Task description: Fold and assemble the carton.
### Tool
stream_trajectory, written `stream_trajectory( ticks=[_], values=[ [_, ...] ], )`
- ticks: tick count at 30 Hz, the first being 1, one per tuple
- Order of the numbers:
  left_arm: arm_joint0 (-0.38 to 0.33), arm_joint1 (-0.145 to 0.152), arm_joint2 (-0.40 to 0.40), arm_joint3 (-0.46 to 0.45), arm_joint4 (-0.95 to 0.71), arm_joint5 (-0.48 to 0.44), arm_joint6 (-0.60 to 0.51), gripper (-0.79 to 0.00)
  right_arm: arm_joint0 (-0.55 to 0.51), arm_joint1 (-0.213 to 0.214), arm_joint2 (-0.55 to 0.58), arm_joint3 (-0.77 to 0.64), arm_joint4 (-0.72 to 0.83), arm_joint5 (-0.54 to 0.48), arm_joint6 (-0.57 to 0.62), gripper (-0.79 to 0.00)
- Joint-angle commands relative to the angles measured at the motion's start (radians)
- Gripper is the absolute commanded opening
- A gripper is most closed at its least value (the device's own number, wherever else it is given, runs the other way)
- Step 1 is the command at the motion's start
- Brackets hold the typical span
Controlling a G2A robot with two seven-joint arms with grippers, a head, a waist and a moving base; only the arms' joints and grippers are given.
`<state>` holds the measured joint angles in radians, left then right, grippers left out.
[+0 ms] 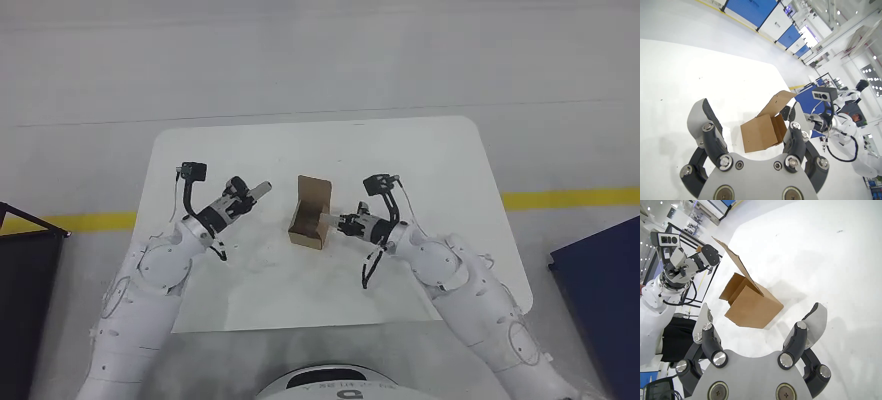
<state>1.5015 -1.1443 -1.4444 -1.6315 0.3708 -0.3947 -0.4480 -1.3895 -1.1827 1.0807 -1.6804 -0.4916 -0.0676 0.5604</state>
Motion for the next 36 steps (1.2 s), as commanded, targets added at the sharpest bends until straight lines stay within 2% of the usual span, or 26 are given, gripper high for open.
stream_trajectory(
  ticks=[1, 2, 4, 6, 7, 8, 9, 11, 14, 17, 19, 21, 27, 30, 32, 33, 34, 36],
  values=[
    [0.027, 0.003, -0.025, 0.000, -0.023, -0.024, 0.009, 0.000, 0.020, -0.005, -0.029, 0.005, -0.033, 0.081, 0.028, 0.000],
    [0.039, 0.005, -0.032, -0.003, -0.036, -0.037, 0.007, 0.000, 0.030, -0.008, -0.041, 0.006, -0.040, 0.109, 0.041, 0.000],
    [0.058, 0.007, -0.042, -0.006, -0.044, -0.054, 0.000, 0.000, 0.046, -0.012, -0.056, 0.010, -0.043, 0.152, 0.063, -0.080],
    [0.073, 0.009, -0.050, -0.003, -0.057, -0.069, 0.000, 0.000, 0.057, -0.015, -0.068, 0.013, -0.051, 0.189, 0.080, -0.086],
    [0.077, 0.010, -0.053, -0.001, -0.060, -0.073, 0.002, 0.000, 0.063, -0.017, -0.072, 0.016, -0.050, 0.203, 0.085, -0.114],
    [0.081, 0.010, -0.054, 0.003, -0.064, -0.079, 0.005, 0.000, 0.071, -0.019, -0.079, 0.023, -0.057, 0.218, 0.087, -0.145],
    [0.083, 0.011, -0.055, 0.007, -0.066, -0.086, 0.007, 0.000, 0.080, -0.021, -0.089, 0.028, -0.065, 0.228, 0.092, -0.219],
    [0.085, 0.011, -0.056, 0.013, -0.069, -0.095, 0.010, 0.000, 0.096, -0.026, -0.106, 0.039, -0.065, 0.244, 0.095, -0.286],
    [0.088, 0.013, -0.063, 0.018, -0.077, -0.110, 0.016, 0.000, 0.120, -0.035, -0.141, 0.051, -0.089, 0.273, 0.109, -0.480],
    [0.093, 0.016, -0.077, 0.019, -0.078, -0.120, 0.018, 0.000, 0.138, -0.041, -0.171, 0.045, -0.121, 0.293, 0.118, -0.785],
    [0.097, 0.017, -0.085, 0.019, -0.079, -0.126, 0.020, 0.000, 0.145, -0.042, -0.180, 0.029, -0.171, 0.319, 0.107, -0.785],
    [0.101, 0.019, -0.091, 0.018, -0.073, -0.126, 0.024, 0.000, 0.147, -0.040, -0.194, 0.003, -0.284, 0.369, 0.092, -0.785],
    [0.102, 0.020, -0.073, 0.014, -0.014, -0.108, 0.026, 0.000, 0.118, -0.032, -0.216, -0.099, -0.523, 0.519, 0.142, -0.785],
    [0.092, 0.019, -0.048, 0.008, 0.010, -0.100, 0.020, 0.000, 0.109, -0.031, -0.215, -0.124, -0.571, 0.554, 0.188, -0.785],
    [0.084, 0.018, -0.029, 0.000, 0.025, -0.094, 0.011, 0.000, 0.102, -0.033, -0.202, -0.139, -0.540, 0.568, 0.218, -0.785],
    [0.079, 0.017, -0.018, -0.004, 0.034, -0.090, 0.003, 0.000, 0.099, -0.035, -0.189, -0.146, -0.503, 0.568, 0.232, -0.637],
    [0.073, 0.017, -0.007, -0.007, 0.043, -0.085, -0.006, 0.000, 0.096, -0.035, -0.178, -0.146, -0.485, 0.567, 0.238, -0.542],
    [0.057, 0.016, 0.022, -0.014, 0.083, -0.066, -0.034, 0.000, 0.084, -0.035, -0.155, -0.144, -0.444, 0.570, 0.249, -0.431]
  ],
)
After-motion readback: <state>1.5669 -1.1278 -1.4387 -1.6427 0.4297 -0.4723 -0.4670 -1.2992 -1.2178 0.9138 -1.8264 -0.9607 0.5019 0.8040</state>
